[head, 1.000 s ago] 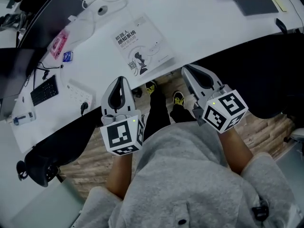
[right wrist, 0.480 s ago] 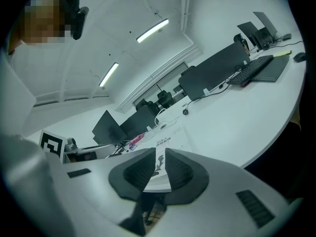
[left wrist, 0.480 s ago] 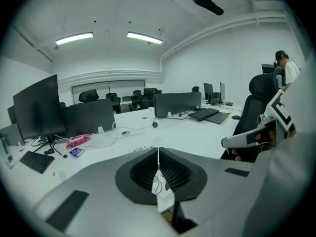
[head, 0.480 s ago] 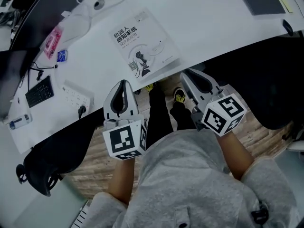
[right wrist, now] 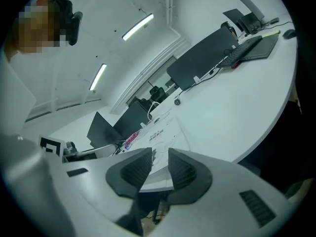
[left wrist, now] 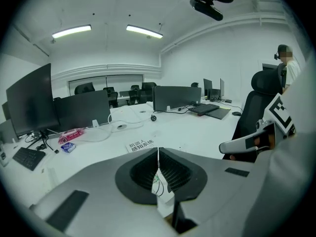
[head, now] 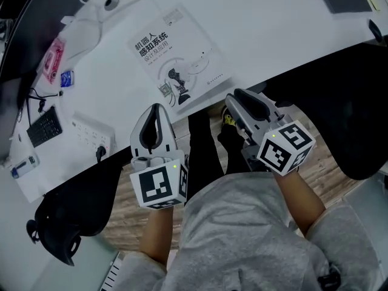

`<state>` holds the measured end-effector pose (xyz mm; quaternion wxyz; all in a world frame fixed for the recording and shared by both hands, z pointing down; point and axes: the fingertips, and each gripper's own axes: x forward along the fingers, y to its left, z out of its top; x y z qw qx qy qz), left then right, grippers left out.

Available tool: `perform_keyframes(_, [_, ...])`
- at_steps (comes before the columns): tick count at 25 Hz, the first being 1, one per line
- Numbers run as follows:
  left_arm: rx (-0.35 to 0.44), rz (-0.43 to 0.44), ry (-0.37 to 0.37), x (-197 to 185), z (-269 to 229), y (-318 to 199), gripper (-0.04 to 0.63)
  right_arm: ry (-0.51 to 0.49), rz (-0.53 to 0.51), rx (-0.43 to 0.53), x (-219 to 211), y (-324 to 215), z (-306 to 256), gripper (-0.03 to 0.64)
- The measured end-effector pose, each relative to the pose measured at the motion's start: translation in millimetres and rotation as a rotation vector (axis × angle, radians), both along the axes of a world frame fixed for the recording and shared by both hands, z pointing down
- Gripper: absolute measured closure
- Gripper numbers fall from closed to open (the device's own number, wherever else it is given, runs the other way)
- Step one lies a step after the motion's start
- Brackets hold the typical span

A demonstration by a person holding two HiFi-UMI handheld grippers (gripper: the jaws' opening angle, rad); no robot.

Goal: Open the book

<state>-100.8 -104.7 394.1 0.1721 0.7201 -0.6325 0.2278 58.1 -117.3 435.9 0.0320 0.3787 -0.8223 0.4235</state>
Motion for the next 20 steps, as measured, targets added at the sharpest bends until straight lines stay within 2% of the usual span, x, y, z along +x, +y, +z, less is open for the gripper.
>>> perform_keyframes(6, [-0.012, 0.014, 0.03, -1.6, 21.3, -4.9, 0.578, -0.009, 0.024, -0.039, -3.1, -6.3, 23.4, 0.515])
perform_keyframes(20, [-0.1, 0.033, 0.054, -10.9, 66.1, -14.7, 0.578, -0.053, 0.1, -0.143, -16.0, -15.8, 58.1, 0.511])
